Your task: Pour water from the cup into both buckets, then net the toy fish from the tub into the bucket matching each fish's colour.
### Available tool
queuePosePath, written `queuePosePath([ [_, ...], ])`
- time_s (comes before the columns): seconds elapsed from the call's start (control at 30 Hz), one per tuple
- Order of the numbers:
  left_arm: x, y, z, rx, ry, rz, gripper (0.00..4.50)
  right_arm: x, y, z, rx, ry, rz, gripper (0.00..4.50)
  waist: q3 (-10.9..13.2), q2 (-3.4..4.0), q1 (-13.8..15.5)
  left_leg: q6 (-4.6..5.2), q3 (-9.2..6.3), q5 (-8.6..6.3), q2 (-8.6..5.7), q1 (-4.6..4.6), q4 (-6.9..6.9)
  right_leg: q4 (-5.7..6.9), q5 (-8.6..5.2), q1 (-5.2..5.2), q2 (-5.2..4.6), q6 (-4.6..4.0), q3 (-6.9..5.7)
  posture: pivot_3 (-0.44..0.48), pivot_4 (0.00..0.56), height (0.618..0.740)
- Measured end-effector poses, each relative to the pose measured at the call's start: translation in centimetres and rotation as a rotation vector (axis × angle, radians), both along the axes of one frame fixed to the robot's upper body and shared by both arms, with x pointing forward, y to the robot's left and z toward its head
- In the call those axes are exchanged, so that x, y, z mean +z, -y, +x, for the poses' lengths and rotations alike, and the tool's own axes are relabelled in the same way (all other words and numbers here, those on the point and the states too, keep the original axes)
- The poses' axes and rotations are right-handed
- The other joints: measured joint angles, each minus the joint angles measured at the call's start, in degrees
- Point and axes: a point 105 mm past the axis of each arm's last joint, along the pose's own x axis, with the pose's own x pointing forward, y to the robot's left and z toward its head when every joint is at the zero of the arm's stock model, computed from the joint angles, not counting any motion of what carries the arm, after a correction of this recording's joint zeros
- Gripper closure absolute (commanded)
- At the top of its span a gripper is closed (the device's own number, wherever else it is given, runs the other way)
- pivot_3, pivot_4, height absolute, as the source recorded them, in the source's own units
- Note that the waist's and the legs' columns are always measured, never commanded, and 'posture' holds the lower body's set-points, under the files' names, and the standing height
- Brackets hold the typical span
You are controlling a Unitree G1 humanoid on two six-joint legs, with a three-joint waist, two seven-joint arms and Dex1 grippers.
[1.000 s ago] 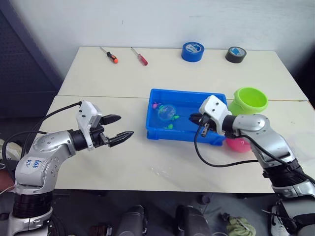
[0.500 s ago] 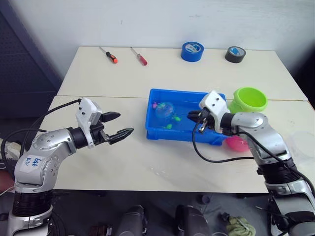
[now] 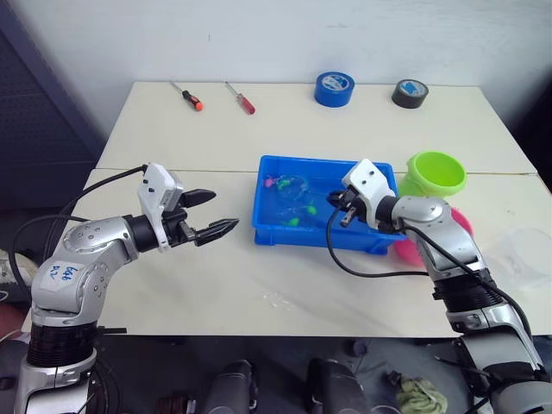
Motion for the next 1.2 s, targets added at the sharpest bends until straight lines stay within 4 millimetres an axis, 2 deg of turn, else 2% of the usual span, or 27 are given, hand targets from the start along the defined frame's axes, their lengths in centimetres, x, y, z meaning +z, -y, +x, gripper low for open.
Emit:
queuePosePath([
  [0.23, 0.2, 0.0, 0.1, -0.007, 0.011, -0.002, 0.02, -0.6, -0.9, 0.3, 0.012, -0.002, 0.014, 4.5, 0.0, 0.0, -0.51, -0.02, -0.01, 0.01, 0.01, 0.01, -0.05, 0.0, 0.0, -0.02, 0.02, 0.0, 0.0, 0.0, 0.15, 0.74],
  [0.37, 0.2, -0.2, 0.3, -0.001, 0.01, -0.007, 0.02, -0.2, -1.1, 0.8, 0.007, 0.013, 0.006, 4.5, 0.0, 0.0, -0.55, -0.03, 0.0, 0.02, 0.01, 0.01, -0.06, 0.01, 0.0, -0.03, 0.02, 0.0, 0.01, 0.0, 0.15, 0.74],
  [0.77, 0.3, -0.1, 0.5, -0.003, 0.021, -0.009, 0.02, -0.5, -3.2, 0.8, 0.054, 0.037, -0.027, 4.5, 0.0, 0.0, -0.58, -0.04, 0.0, 0.02, 0.01, 0.0, -0.06, 0.04, 0.0, -0.05, 0.02, 0.0, 0.02, 0.0, 0.15, 0.74],
  [1.0, 0.5, -0.1, 0.7, -0.004, 0.03, -0.01, 0.02, -0.1, -3.1, 0.9, 0.06, 0.074, -0.078, 4.5, 0.0, 0.0, -0.57, -0.04, 0.0, 0.02, 0.01, 0.0, -0.06, 0.04, 0.0, -0.06, 0.02, 0.0, 0.02, 0.0, 0.15, 0.74],
  [1.2, 0.4, -0.2, 1.0, -0.004, 0.023, -0.014, 0.02, -0.6, -2.8, 1.1, 0.069, 0.087, -0.146, 4.5, 0.0, 0.0, -0.56, -0.05, 0.0, 0.02, 0.01, 0.01, -0.06, 0.04, 0.0, -0.06, 0.02, 0.0, 0.02, 0.0, 0.15, 0.74],
])
